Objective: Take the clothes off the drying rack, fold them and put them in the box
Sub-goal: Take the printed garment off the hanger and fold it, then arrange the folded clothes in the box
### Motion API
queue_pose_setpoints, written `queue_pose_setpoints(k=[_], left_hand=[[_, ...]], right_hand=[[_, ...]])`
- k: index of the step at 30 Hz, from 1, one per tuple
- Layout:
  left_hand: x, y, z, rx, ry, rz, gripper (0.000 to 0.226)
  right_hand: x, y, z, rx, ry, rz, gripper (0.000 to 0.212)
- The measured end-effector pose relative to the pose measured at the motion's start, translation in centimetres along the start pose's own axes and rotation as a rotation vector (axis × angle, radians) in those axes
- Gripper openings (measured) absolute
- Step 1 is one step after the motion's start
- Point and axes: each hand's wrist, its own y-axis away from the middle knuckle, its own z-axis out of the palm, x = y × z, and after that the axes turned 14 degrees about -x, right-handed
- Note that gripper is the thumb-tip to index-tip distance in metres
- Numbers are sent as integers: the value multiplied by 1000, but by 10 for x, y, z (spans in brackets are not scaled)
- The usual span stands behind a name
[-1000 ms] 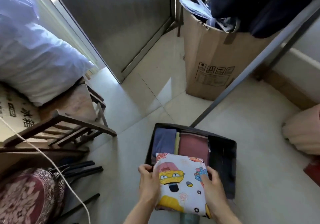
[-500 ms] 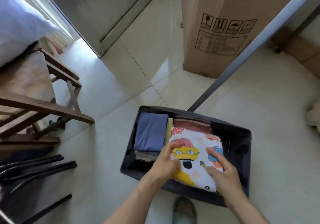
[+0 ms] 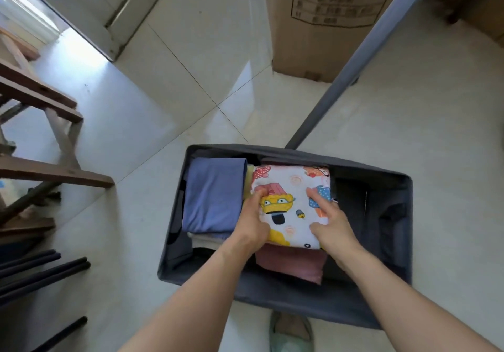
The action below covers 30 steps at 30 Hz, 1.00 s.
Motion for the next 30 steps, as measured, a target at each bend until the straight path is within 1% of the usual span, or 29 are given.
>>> queue_pose_setpoints(k=[5, 8, 10, 12, 14, 17, 22, 24, 27, 30], left_hand=[[1, -12, 4, -22, -167, -102, 73], [13, -4, 5, -46, -246, -180, 74], [23, 8, 9, -49, -234, -221, 74], [32, 29, 12, -41, -199, -243, 67], [39, 57, 12, -50, -164, -222, 58], [54, 100, 9, -59, -59, -178, 48], [103, 189, 4, -119, 51, -91, 40], [126, 237, 3, -126, 75, -59, 35], [150, 297, 5, -140, 132, -10, 33], [176, 371, 11, -176, 171, 85, 23]], right_hand=[[4, -1, 2, 15, 100, 42, 76], [-7, 5, 7, 31, 170, 92, 73], [-15, 14, 10, 69, 235, 117, 68], [-25, 32, 14, 112, 324, 132, 65], [-38, 58, 16, 141, 359, 139, 64], [-61, 99, 20, 174, 321, 116, 62], [-112, 183, 33, 211, 237, 67, 61], [-141, 231, 40, 228, 198, 38, 61], [-172, 288, 50, 211, 185, 8, 60], [-197, 358, 56, 212, 79, -46, 47]])
